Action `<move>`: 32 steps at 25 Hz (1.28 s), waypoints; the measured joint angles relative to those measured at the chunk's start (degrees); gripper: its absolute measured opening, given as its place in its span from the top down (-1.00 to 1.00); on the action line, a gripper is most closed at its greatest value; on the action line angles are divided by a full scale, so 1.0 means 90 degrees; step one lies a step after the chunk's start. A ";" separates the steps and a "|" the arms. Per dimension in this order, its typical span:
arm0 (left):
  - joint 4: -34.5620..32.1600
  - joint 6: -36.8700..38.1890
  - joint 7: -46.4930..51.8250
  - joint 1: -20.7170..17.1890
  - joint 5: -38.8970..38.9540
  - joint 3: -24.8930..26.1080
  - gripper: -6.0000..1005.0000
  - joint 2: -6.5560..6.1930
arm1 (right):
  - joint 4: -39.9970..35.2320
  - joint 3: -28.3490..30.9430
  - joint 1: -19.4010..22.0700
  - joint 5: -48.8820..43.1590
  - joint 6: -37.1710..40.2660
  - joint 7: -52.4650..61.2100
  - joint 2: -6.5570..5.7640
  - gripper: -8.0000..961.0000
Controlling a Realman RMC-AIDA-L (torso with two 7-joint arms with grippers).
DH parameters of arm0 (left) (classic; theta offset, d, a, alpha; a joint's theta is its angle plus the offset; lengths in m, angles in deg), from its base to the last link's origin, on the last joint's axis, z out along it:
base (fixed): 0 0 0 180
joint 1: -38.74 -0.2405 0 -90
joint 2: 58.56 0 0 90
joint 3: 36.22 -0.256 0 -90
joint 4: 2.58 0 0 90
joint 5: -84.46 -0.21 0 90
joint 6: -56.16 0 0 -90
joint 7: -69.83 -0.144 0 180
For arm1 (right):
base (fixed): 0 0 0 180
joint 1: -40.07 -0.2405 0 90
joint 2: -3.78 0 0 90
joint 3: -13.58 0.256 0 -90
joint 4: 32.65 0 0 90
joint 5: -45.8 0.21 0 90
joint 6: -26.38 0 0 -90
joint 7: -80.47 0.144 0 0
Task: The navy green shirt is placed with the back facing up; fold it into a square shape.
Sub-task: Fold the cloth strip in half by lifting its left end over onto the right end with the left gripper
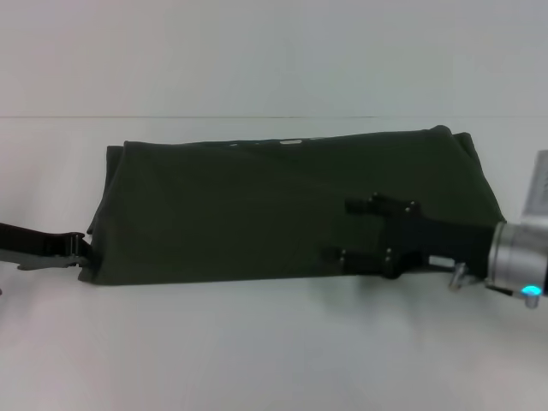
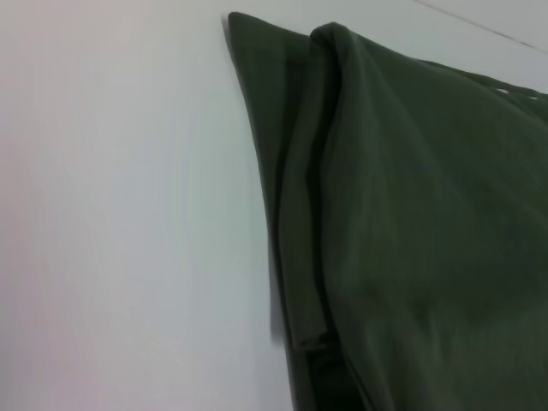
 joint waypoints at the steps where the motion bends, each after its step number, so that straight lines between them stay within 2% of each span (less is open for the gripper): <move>1: 0.0000 0.0009 -0.0022 0.0000 0.0004 0.0006 0.98 0.0000 | -0.0265 -0.0005 0.0088 -0.0012 0.0146 0.0440 -0.0010 -0.87; 5: -0.0008 0.0044 -0.0084 -0.0022 0.0022 0.0024 0.98 -0.0004 | -0.1767 -0.0044 0.0492 -0.0241 0.0669 0.2823 -0.0058 -0.86; 7: -0.0009 0.0047 -0.0112 -0.0029 0.0025 0.0033 0.98 -0.0013 | -0.2687 -0.0044 0.0683 -0.0501 0.0777 0.4281 -0.0146 -0.86; 11: -0.0010 0.0056 -0.0127 -0.0029 0.0027 0.0037 0.98 -0.0029 | -0.3762 -0.0025 0.0705 -0.1596 0.0956 0.6982 -0.0481 -0.86; 14: -0.0018 0.0074 -0.0135 -0.0013 0.0034 0.0038 0.98 -0.0043 | -0.3851 0.0152 0.0361 -0.2737 0.1059 0.9050 -0.0818 -0.86; 15: -0.0023 0.0076 -0.0149 -0.0003 0.0036 0.0038 0.98 -0.0043 | -0.3822 0.0302 0.0248 -0.3093 0.1094 0.9474 -0.0888 -0.86; 19: -0.0006 0.0080 -0.0201 0.0067 0.0038 0.0038 0.98 -0.0042 | -0.3788 0.0856 -0.0108 -0.4294 0.1135 1.0063 -0.0943 -0.86; 24: 0.0004 0.0080 -0.0213 0.0096 0.0037 0.0038 0.98 -0.0040 | -0.3235 0.0879 -0.0498 -0.5407 0.0779 1.0091 -0.0910 -0.86; 32: 0.0011 0.0079 -0.0220 0.0100 0.0037 0.0037 0.98 -0.0038 | -0.2219 0.0680 -0.0749 -0.5699 -0.0042 0.9913 -0.0883 -0.84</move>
